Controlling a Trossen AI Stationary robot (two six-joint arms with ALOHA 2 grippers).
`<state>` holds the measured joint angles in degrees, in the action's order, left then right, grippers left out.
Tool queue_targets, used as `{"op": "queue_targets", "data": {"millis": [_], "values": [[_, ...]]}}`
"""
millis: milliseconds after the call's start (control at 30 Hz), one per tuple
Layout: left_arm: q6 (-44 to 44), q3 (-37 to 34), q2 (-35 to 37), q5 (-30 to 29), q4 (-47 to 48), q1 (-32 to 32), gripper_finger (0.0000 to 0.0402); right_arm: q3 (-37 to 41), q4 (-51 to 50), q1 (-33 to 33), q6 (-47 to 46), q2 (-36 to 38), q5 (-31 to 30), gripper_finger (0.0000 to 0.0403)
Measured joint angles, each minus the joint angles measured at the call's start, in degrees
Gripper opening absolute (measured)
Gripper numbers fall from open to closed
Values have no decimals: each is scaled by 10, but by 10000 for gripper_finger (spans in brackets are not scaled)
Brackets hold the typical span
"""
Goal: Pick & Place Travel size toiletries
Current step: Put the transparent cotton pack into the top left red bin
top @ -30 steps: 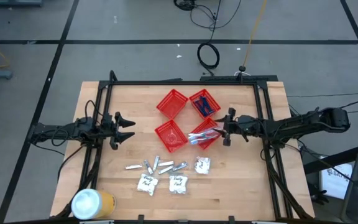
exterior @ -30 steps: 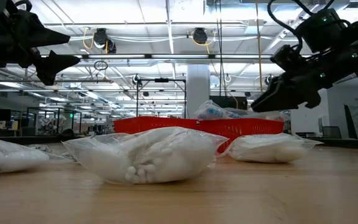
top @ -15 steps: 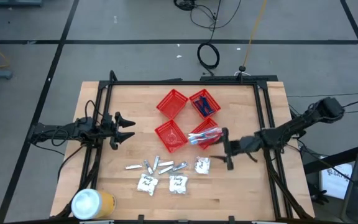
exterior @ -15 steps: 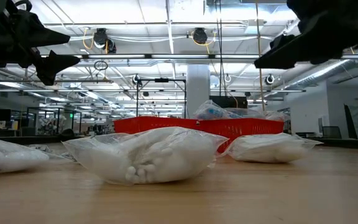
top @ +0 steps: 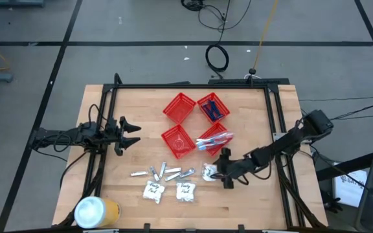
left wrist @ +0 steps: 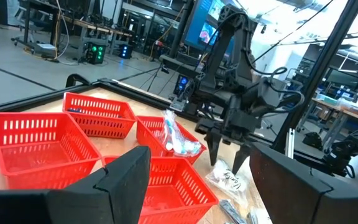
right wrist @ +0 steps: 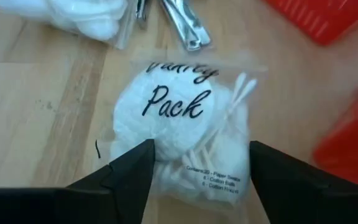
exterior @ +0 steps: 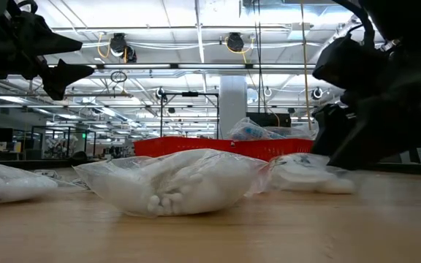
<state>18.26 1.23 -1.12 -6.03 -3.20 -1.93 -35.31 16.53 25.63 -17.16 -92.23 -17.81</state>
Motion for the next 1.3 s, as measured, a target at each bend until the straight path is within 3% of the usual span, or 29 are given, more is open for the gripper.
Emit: {"op": "queue_targets", "data": {"millis": [200,600,733,900,1100,1300], "values": [[0,0,0,0,0,0,271,0,-3,1,-26,-1,16,194],[0,0,0,0,0,0,271,1,1,19,-20,81,16,15],[0,0,0,0,0,0,271,1,38,19,-1,129,16,26],[-11,0,0,-7,-10,0,271,1,174,14,116,153,14,37],[13,0,0,-30,-59,0,271,1,327,-30,284,109,12,11],[32,0,0,-31,-78,0,271,1,405,-96,335,53,14,26]]}}
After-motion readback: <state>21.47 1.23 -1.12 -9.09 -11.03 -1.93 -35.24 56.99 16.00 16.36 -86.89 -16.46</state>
